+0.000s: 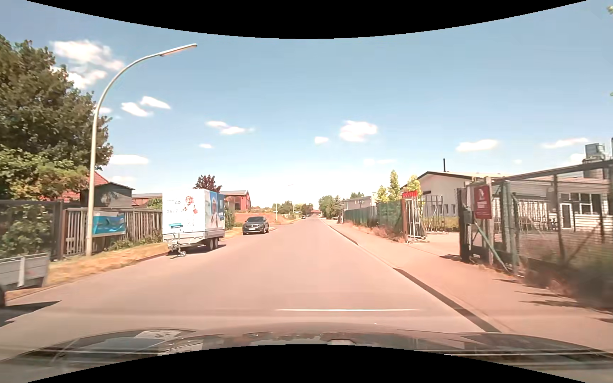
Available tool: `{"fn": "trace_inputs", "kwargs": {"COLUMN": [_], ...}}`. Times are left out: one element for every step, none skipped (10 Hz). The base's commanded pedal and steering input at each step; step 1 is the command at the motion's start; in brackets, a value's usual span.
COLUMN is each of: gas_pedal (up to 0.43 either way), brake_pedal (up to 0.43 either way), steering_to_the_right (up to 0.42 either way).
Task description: Follow the waypoints while adhering to traffic rules and regulations
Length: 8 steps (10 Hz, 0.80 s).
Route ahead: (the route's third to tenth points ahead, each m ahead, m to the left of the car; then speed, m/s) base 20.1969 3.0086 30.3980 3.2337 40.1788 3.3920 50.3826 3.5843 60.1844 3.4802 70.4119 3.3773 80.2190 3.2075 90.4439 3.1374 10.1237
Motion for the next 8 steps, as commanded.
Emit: {"fn": "trace_inputs", "kwargs": {"gas_pedal": [0.220, 0.209, 0.209, 0.209, 0.209, 0.209, 0.209, 0.209], "brake_pedal": [0.000, 0.000, 0.000, 0.000, 0.000, 0.000, 0.000, 0.000], "steering_to_the_right": [-0.001, -0.001, -0.001, -0.001, -0.001, -0.001, -0.001, -0.001]}}
